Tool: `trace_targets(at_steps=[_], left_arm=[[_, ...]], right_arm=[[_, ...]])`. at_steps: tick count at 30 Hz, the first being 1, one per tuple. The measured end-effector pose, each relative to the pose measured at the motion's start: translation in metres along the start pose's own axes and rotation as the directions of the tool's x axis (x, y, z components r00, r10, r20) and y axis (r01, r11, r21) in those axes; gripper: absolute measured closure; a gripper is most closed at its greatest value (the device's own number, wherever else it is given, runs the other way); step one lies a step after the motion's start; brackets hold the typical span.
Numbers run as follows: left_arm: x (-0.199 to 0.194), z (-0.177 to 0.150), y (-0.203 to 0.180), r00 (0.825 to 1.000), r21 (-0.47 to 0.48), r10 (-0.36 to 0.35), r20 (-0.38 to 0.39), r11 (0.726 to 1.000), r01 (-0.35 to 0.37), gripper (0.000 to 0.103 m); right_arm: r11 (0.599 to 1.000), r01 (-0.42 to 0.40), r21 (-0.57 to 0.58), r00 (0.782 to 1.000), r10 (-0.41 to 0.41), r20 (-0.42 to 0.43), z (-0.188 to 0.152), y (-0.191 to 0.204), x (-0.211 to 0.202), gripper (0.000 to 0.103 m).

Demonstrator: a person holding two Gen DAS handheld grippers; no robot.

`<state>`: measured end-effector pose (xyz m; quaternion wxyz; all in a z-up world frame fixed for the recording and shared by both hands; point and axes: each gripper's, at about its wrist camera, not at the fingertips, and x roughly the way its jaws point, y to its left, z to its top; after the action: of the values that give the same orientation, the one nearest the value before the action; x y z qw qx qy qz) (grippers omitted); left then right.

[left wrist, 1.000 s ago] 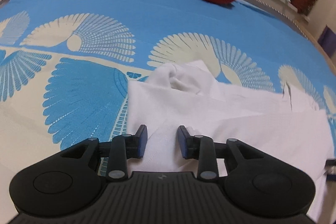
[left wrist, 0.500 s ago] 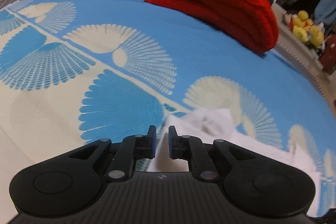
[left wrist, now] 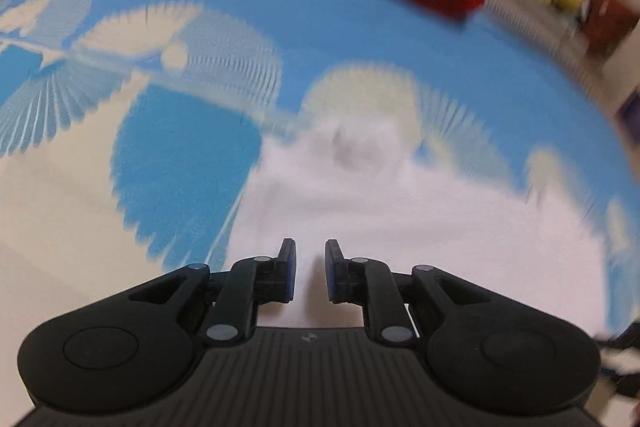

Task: Fold small clothes

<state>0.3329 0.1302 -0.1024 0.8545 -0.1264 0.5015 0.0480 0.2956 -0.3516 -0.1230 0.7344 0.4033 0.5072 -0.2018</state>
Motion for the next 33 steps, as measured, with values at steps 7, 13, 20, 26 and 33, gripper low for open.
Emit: trace_targets(at_steps=[7, 13, 20, 26, 33], left_arm=[[-0.066, -0.011, -0.008, 0.999, 0.049, -0.002, 0.051, 0.999, 0.000, 0.079], [-0.178, -0.033, -0.007, 0.985, 0.081, -0.035, 0.171, 0.996, 0.022, 0.078], [-0.266, -0.127, 0.025, 0.954, 0.157, -0.166, 0.248, 0.979, 0.130, 0.078], [-0.235, -0.213, 0.060, 0.979, 0.104, -0.158, 0.131, 0.984, 0.145, 0.078], [-0.192, -0.246, 0.090, 0.997, 0.066, -0.019, -0.079, 0.998, 0.024, 0.071]], right_arm=[[0.996, 0.082, 0.032, 0.997, -0.082, 0.014, 0.003, -0.025, -0.024, 0.069], [0.995, 0.003, -0.105, 0.986, 0.015, 0.169, -0.005, -0.038, -0.114, 0.066], [0.880, -0.176, -0.440, 0.952, 0.266, 0.152, -0.051, -0.087, -0.229, 0.066], [0.821, -0.193, -0.536, 0.945, 0.303, 0.123, -0.102, -0.166, -0.223, 0.062], [0.842, -0.118, -0.526, 0.984, 0.169, 0.050, -0.127, -0.194, -0.155, 0.061]])
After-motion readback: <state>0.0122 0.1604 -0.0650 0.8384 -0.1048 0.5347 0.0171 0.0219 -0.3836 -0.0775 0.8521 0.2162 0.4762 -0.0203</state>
